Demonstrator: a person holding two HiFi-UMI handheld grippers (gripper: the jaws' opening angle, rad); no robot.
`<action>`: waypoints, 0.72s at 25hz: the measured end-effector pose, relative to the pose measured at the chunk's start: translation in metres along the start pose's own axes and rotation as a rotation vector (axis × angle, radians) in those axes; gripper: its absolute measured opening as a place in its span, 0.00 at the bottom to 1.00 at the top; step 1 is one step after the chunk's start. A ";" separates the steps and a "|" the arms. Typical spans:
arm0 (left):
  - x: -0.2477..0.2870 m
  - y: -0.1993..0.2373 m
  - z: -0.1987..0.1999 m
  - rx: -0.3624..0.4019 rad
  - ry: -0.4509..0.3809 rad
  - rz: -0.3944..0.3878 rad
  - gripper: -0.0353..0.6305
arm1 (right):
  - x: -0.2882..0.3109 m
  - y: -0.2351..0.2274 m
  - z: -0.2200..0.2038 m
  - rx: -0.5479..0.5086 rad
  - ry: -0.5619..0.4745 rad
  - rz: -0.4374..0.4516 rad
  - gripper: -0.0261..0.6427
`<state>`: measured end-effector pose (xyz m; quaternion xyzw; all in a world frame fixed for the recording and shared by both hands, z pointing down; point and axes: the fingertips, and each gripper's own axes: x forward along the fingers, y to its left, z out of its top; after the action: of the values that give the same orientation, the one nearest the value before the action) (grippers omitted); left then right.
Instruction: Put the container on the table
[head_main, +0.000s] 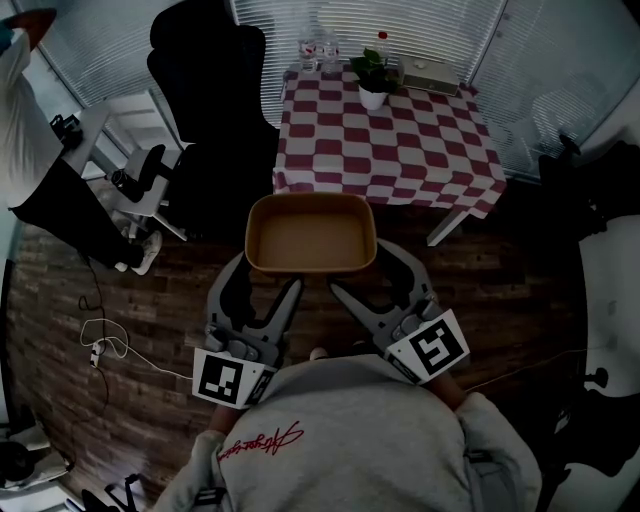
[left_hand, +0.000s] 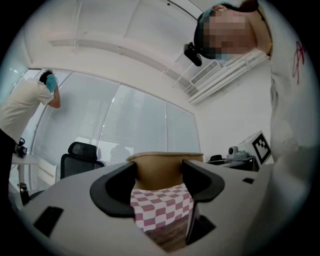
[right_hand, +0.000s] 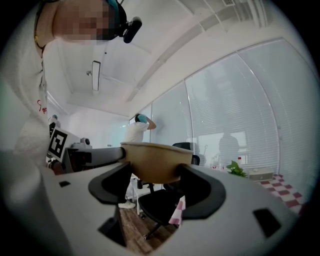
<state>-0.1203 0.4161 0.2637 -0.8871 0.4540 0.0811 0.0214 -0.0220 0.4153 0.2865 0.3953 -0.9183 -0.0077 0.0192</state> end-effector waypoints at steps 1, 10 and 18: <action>-0.002 0.002 0.000 0.000 -0.002 -0.003 0.51 | 0.001 0.003 -0.001 0.000 0.011 -0.003 0.51; -0.010 0.007 -0.006 -0.028 0.012 -0.032 0.51 | 0.002 0.013 -0.005 0.003 0.013 -0.034 0.51; -0.001 0.016 -0.022 -0.042 0.058 -0.014 0.51 | 0.011 0.002 -0.011 0.009 0.002 -0.036 0.51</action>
<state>-0.1314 0.4048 0.2861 -0.8925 0.4464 0.0646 -0.0098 -0.0306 0.4091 0.2978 0.4120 -0.9110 -0.0036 0.0180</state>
